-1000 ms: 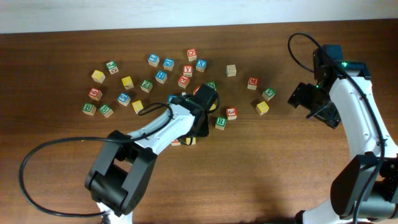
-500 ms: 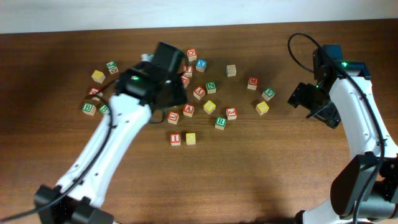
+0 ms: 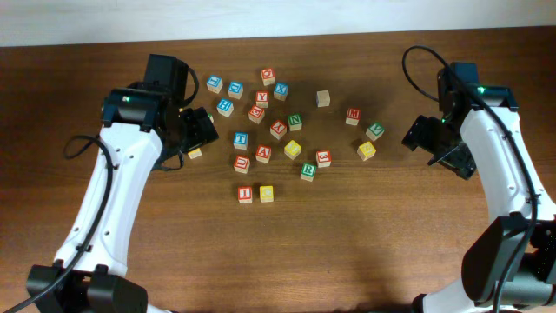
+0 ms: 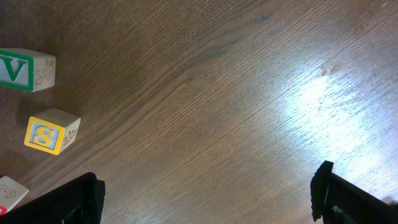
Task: Spell out ICRA
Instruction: 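Raise the left gripper and pull it back to the left, then move the right gripper to the green R block and grasp it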
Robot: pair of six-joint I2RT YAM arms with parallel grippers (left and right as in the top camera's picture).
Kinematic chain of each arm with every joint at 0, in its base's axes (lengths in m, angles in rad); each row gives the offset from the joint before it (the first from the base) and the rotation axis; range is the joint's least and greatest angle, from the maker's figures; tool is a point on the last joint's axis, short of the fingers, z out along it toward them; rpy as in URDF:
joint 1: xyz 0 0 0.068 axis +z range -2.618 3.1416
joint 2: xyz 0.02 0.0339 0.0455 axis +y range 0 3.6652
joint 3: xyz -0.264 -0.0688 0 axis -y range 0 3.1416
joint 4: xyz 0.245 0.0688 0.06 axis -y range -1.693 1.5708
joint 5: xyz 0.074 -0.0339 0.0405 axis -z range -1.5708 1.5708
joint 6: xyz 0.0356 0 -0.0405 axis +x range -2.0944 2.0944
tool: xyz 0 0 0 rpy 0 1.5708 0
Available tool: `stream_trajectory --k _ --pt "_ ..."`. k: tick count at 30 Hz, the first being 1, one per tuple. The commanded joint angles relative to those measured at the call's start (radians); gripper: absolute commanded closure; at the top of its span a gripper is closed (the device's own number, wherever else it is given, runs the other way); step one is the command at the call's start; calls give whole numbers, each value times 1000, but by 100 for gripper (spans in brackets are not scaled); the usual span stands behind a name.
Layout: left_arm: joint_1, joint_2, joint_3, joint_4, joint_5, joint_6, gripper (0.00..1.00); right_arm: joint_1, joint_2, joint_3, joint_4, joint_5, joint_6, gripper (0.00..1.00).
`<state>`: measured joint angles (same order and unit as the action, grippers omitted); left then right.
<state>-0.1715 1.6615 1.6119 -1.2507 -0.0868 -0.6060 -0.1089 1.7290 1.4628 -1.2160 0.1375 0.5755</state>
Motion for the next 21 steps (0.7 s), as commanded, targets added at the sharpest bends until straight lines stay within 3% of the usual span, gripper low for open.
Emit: stream_trajectory --k 1,9,12,16,21 --pt "5 5 -9 -5 -19 5 1 -5 -1 15 0 -2 6 2" --pt "4 6 -9 -5 -18 5 1 -4 -1 15 39 -61 10 2" --pt "4 6 -9 -8 -18 5 1 -3 -1 15 39 -343 10 2" --pt "4 6 -9 -8 -19 5 1 9 -1 14 29 -575 -25 2" --pt "4 6 -9 0 -19 5 1 262 8 13 87 -568 -205 2"
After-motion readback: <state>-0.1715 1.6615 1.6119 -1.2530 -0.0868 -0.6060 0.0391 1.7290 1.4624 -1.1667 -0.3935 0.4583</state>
